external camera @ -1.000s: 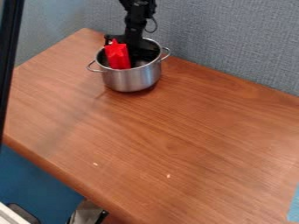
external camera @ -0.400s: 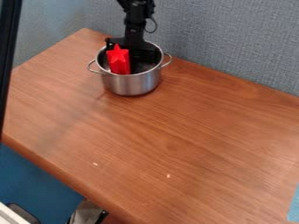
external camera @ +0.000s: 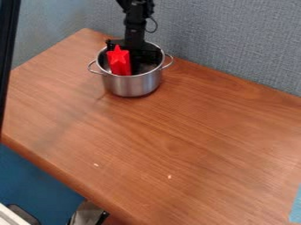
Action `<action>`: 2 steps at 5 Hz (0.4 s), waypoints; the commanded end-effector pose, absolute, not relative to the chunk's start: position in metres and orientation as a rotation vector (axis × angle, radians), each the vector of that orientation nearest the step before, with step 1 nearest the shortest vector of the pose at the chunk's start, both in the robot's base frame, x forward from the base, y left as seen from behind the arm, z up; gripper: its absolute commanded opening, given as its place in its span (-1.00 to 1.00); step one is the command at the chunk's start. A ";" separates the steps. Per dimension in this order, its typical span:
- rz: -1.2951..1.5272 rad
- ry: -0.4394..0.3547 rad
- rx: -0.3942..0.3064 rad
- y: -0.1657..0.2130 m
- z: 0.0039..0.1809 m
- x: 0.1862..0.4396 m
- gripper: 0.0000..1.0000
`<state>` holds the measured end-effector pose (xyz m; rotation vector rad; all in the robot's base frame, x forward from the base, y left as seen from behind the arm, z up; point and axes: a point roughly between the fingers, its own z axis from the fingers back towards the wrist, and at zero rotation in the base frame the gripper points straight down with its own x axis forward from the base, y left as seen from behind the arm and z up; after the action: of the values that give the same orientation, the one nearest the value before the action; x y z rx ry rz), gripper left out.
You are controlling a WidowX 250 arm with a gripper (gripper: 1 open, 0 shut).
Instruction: Put the red object in the metal pot
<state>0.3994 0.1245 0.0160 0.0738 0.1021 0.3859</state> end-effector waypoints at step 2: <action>0.401 -0.022 0.052 0.134 0.074 0.409 -1.00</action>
<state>0.3975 0.1225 0.0187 0.0372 0.1192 0.3800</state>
